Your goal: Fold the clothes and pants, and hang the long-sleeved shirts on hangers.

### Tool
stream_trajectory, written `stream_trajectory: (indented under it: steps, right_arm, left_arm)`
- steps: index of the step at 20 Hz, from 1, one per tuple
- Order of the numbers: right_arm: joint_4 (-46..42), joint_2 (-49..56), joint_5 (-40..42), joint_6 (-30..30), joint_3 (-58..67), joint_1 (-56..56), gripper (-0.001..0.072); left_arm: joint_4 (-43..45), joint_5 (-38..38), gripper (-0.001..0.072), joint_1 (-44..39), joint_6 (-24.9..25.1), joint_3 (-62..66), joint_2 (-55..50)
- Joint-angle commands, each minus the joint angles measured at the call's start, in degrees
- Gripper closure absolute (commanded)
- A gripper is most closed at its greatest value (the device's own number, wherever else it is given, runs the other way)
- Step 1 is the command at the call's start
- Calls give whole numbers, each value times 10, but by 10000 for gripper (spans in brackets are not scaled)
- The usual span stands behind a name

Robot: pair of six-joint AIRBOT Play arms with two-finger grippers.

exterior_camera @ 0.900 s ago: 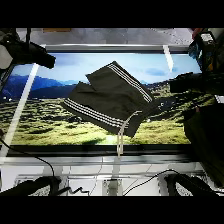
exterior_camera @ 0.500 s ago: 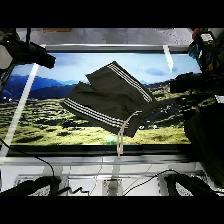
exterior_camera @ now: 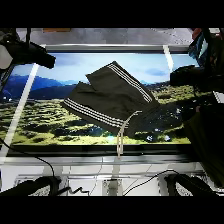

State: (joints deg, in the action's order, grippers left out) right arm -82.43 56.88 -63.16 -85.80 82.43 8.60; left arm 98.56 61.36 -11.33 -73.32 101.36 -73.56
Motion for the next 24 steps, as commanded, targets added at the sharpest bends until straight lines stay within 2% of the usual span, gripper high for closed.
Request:
stream_trajectory:
  steps: [1, 4, 6, 10, 13, 14, 15, 16, 17, 19, 24]
  right_arm:
    - [45, -1, -81, -15, 0, 0, 695]
    - [50, -3, -196, 30, -60, 0, 695]
    - [84, -23, -201, 52, -155, 0, 695]
    - [170, -45, -89, 56, -336, 0, 695]
    - [198, -45, 63, 50, -384, 0, 695]
    - [195, -45, 81, 40, -386, 0, 695]
    - [187, -42, 89, 41, -386, 0, 657]
    - [166, -37, 92, 40, -386, 0, 498]
    - [138, -27, 92, 32, -386, 0, 381]
    - [125, 8, 92, 9, -386, 0, 375]
    - [203, 137, 87, 9, -386, 0, 370]
  left_arm:
    - [-1, 0, 704, 0, 0, 0, 0]
    - [-31, 0, 703, 0, 0, 0, 0]
    - [-37, 0, 703, 0, 0, 0, 1]
    - [-21, -5, 701, 0, 0, 0, -3]
    - [-21, -4, 692, 1, 0, 0, -19]
    - [-17, -1, 689, 2, 0, 0, -26]
    - [-15, 3, 554, 6, 0, 0, -33]
    - [-15, 5, 360, 12, -3, -1, -39]
    - [-15, 5, 199, 19, -16, -1, -45]
    - [-15, 11, 178, 27, -36, -1, -54]
    - [-15, 15, 178, 29, -36, -4, -61]
